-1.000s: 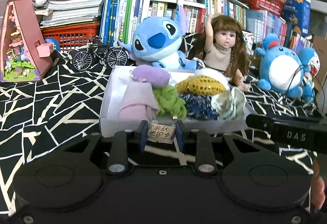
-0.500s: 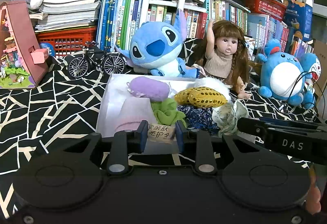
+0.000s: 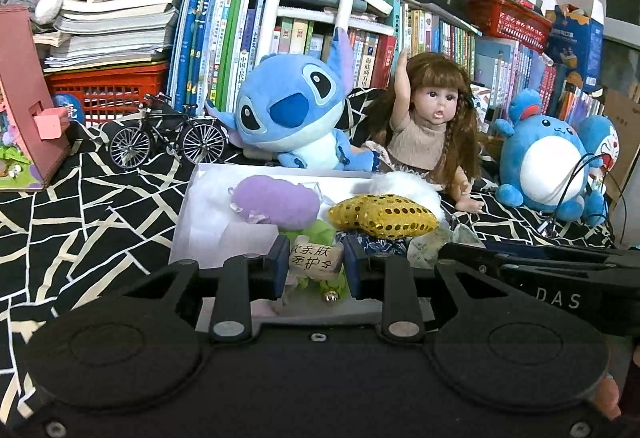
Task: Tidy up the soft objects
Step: 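Carry the pink checked pouch with the right tool into the box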
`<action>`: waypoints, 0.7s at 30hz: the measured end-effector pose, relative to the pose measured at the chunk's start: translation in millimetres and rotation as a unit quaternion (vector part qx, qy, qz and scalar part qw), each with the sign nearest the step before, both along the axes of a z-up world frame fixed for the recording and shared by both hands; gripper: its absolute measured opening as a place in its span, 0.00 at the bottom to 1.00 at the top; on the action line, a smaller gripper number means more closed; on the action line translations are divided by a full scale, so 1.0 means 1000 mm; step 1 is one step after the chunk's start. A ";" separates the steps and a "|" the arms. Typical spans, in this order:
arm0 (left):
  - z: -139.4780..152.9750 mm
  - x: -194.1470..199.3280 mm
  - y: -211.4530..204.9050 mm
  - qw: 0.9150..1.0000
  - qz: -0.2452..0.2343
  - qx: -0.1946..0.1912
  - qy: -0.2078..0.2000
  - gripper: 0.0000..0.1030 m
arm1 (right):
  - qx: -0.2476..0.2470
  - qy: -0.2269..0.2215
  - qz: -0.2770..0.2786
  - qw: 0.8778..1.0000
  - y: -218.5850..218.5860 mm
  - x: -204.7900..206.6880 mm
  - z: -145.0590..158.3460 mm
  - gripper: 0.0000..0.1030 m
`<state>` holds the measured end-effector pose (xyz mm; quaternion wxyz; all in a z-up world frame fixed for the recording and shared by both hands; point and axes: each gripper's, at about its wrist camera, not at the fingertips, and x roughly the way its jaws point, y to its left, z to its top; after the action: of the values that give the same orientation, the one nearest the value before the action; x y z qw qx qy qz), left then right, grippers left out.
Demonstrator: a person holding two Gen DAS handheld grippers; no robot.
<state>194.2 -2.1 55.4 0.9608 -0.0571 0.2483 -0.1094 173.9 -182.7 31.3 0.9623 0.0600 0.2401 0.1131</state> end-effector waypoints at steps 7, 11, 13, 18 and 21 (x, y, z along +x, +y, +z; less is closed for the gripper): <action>-0.005 0.029 -0.001 1.000 -0.015 -0.007 0.022 0.26 | 0.019 0.017 0.012 1.000 -0.002 0.024 0.006 0.49; -0.012 0.049 0.002 0.999 -0.015 -0.015 0.047 0.26 | 0.037 0.042 0.010 0.998 -0.005 0.041 0.006 0.49; -0.016 0.056 0.004 0.998 -0.013 -0.020 0.053 0.26 | 0.049 0.054 0.010 0.997 -0.007 0.048 0.004 0.49; -0.023 0.063 0.004 0.998 -0.010 -0.017 0.063 0.26 | 0.068 0.081 0.016 0.994 -0.007 0.058 -0.004 0.49; -0.026 0.063 0.001 0.998 -0.013 -0.011 0.063 0.26 | 0.066 0.089 0.020 0.994 -0.004 0.060 -0.009 0.49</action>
<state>257.2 -0.9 29.4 0.9410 -0.0713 0.3081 -0.1208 234.2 -186.9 22.1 0.9283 0.1287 0.3183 0.1424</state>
